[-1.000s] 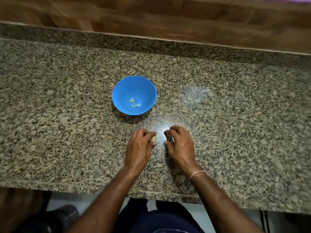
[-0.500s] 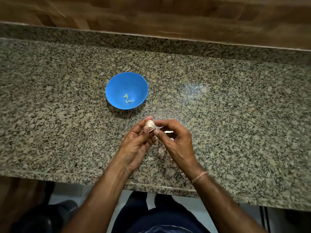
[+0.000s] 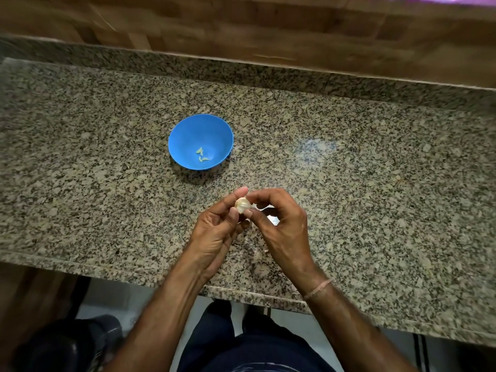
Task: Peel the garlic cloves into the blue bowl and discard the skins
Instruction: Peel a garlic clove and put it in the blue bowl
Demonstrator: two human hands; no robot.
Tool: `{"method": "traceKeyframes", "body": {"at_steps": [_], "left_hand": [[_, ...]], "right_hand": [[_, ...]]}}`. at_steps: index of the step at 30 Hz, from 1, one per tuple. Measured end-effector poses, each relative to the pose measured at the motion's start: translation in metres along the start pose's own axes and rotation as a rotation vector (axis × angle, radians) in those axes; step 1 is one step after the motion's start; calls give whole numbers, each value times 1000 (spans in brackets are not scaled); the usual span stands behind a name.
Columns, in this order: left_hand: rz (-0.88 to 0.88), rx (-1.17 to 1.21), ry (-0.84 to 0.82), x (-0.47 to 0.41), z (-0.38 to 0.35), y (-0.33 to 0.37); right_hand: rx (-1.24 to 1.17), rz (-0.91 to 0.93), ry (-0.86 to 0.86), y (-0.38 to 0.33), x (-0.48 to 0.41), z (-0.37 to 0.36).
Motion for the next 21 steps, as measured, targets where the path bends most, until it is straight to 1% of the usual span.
{"method": "traceKeyframes", "body": {"at_steps": [4, 7, 11, 16, 21], "left_hand": [[-32, -95, 0, 2, 0, -1], [-102, -246, 19, 4, -1, 2], [-154, -382, -12, 9, -4, 8], [-139, -467, 2, 8, 0, 6], [-85, -492, 57, 7, 6, 3]], "right_hand": [[-19, -21, -7, -2, 1, 4], [-22, -30, -21, -5, 3, 5], [-72, -83, -69, -3, 3, 7], [-9, -106, -51, 4, 5, 3], [3, -173, -147, 19, 3, -1]]}}
Point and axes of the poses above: each hand's wrist, its own x-axis away from the middle knuckle, its own z-axis out of the back of the hand, y = z × x, the point moved 2 cm from there along -x, towards the middle knuckle, and after that the axes turned 7 degrees about -y, right-handed, at the moved point
